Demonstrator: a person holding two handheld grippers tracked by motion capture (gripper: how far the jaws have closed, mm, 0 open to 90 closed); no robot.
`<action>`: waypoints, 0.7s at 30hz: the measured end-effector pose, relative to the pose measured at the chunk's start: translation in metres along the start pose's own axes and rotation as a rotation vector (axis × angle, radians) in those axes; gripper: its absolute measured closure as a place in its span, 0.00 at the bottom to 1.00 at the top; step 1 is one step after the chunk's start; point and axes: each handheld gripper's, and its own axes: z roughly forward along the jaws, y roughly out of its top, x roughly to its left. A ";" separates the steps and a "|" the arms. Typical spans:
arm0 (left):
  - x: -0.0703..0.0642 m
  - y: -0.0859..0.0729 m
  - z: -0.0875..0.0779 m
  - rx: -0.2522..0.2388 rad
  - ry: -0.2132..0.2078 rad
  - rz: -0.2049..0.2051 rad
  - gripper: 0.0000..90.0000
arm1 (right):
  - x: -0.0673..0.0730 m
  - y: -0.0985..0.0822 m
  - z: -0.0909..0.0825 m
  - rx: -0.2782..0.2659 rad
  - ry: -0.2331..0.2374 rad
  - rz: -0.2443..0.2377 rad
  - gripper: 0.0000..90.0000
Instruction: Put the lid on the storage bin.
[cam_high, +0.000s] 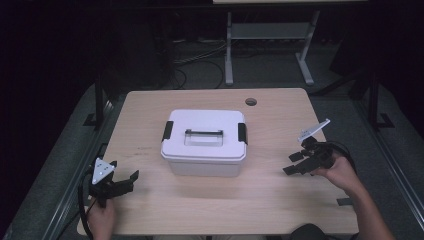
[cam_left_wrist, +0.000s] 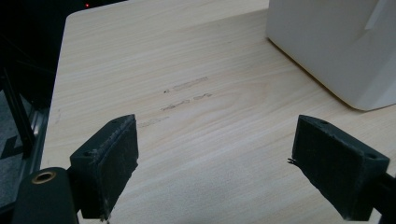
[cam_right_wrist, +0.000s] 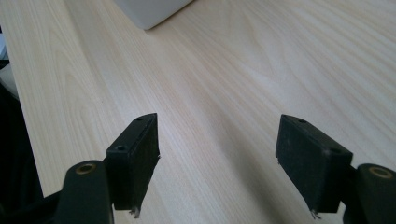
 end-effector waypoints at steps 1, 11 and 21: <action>0.000 0.000 0.000 0.001 0.001 0.002 0.15 | 0.000 -0.002 0.000 -0.003 0.000 0.003 0.33; 0.000 0.000 0.000 0.001 0.001 0.003 0.15 | -0.002 -0.018 -0.003 -0.023 0.002 0.029 0.32; 0.000 0.000 0.000 0.001 0.002 0.002 0.15 | -0.001 -0.031 -0.004 -0.034 0.008 0.049 0.32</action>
